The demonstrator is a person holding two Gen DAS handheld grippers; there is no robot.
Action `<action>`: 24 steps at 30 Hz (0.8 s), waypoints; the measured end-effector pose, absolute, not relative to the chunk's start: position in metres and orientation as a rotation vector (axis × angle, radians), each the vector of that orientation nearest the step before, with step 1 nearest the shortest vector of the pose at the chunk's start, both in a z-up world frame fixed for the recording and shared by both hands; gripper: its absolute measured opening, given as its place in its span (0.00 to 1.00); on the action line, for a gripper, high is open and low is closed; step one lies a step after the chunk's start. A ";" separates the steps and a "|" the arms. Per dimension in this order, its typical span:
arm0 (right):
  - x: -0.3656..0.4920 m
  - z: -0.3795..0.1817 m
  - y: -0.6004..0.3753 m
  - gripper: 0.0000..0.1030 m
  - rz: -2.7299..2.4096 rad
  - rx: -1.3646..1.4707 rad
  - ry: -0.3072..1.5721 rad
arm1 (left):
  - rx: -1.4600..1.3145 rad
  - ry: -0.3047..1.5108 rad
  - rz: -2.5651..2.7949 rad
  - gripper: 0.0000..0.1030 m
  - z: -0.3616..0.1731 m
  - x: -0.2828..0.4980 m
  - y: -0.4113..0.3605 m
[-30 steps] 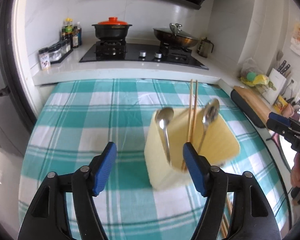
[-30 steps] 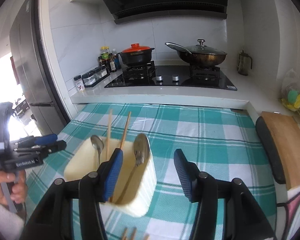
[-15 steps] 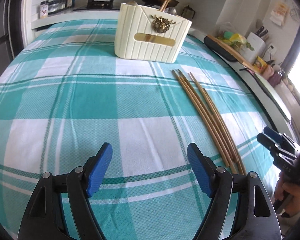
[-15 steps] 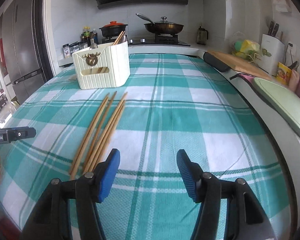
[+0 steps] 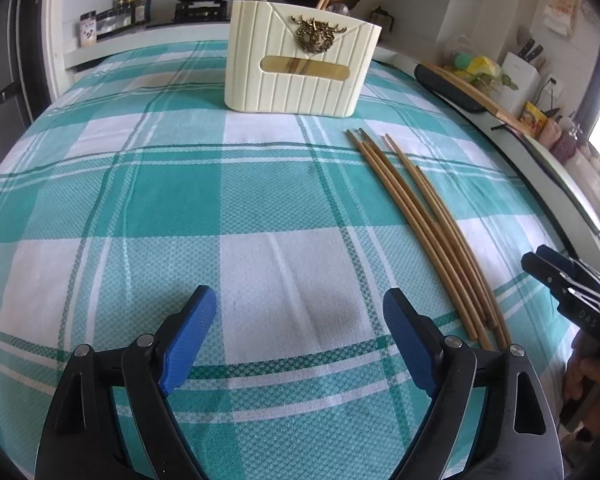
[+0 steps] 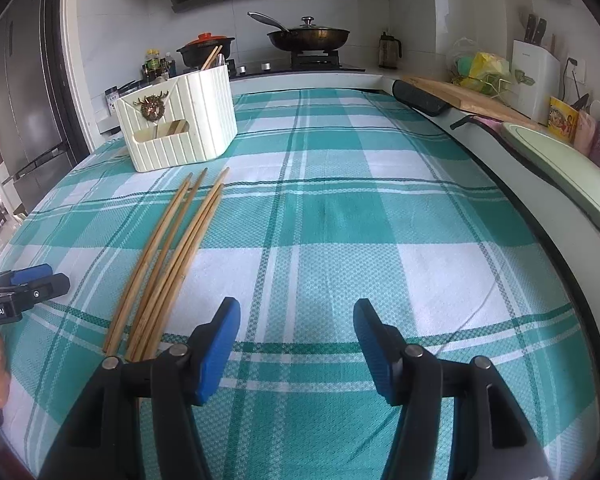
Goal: Organize utensils
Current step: 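Move both tools back down over the wooden chopstick pile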
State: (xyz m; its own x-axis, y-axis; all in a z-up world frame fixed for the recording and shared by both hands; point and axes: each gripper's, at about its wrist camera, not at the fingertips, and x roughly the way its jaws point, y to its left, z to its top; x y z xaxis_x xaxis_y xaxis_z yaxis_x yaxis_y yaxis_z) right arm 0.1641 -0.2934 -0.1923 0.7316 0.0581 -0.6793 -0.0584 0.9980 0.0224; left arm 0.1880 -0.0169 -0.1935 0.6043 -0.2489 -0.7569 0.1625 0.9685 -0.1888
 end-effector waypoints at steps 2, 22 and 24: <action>0.164 -0.193 -0.290 0.58 0.061 -0.017 0.751 | -0.101 0.892 -0.239 0.85 -0.194 0.188 -0.017; 0.166 -0.194 -0.288 0.58 0.043 -0.038 0.764 | -0.122 0.898 -0.290 0.91 -0.180 0.209 -0.058; 0.166 -0.194 -0.288 0.58 0.044 -0.034 0.761 | -0.100 0.904 -0.292 0.91 -0.182 0.214 -0.075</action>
